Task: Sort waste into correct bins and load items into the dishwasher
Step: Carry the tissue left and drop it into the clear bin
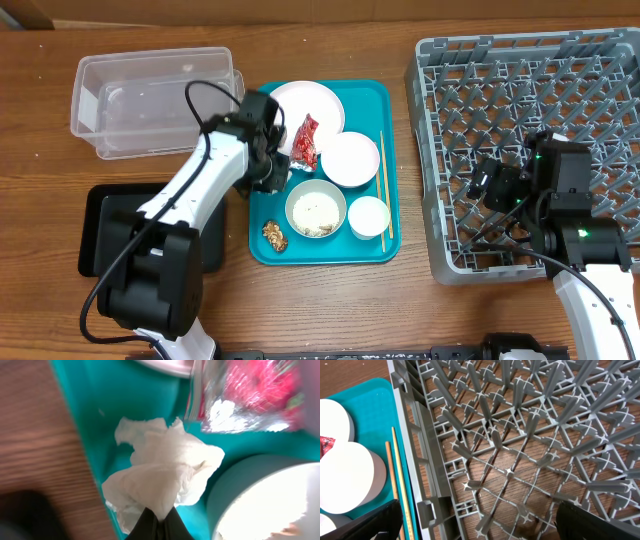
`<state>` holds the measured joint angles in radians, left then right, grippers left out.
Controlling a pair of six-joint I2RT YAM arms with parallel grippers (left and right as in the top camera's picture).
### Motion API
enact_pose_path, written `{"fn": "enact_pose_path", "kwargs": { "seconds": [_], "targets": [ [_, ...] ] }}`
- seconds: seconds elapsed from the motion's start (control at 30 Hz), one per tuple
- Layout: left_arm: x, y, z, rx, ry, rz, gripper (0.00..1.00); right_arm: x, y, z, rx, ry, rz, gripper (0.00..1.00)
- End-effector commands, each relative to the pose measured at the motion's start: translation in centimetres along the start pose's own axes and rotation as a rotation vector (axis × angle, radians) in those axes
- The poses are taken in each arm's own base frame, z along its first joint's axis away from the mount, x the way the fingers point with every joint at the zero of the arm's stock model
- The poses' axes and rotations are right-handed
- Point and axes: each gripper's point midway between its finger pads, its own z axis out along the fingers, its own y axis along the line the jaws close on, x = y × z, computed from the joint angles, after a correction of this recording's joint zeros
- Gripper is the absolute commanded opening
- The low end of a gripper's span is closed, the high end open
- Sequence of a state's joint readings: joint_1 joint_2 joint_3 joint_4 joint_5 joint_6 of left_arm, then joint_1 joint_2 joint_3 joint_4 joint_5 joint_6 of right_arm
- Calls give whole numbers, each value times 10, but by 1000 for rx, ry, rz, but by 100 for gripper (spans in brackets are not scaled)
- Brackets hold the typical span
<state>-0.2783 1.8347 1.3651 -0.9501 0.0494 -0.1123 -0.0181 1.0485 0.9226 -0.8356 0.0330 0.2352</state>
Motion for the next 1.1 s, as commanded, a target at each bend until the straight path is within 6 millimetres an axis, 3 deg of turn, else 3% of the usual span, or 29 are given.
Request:
{"fn": "enact_pose_path", "kwargs": {
  "seconds": [0.0, 0.2, 0.33, 0.6, 0.8, 0.87, 0.93, 1.07],
  "targets": [
    [-39, 7, -41, -65, -121, 2, 4, -14, 3, -9, -11, -42, 8, 100],
    [-91, 32, -97, -140, -317, -50, 4, -15, 4, -9, -13, -47, 8, 100],
    [-114, 63, -111, -195, -419, -114, 4, -15, 4, -9, -14, -47, 8, 100],
    [-124, 129, -111, -213, -474, -322, 4, -15, 4, -9, -14, -47, 9, 100],
    [-122, 143, -95, -155, -441, -357, 5, -15, 4, -9, -14, -47, 9, 100],
    [-122, 143, -91, -155, -431, -358, 18, -15, 4, -9, -14, -47, 9, 100],
    [-122, 143, -90, -155, -429, -358, 41, -15, 4, -9, -14, -47, 9, 100],
    [-123, 141, -91, -146, -431, -353, 56, -15, 4, -9, -14, -47, 9, 100]
  ]
}}
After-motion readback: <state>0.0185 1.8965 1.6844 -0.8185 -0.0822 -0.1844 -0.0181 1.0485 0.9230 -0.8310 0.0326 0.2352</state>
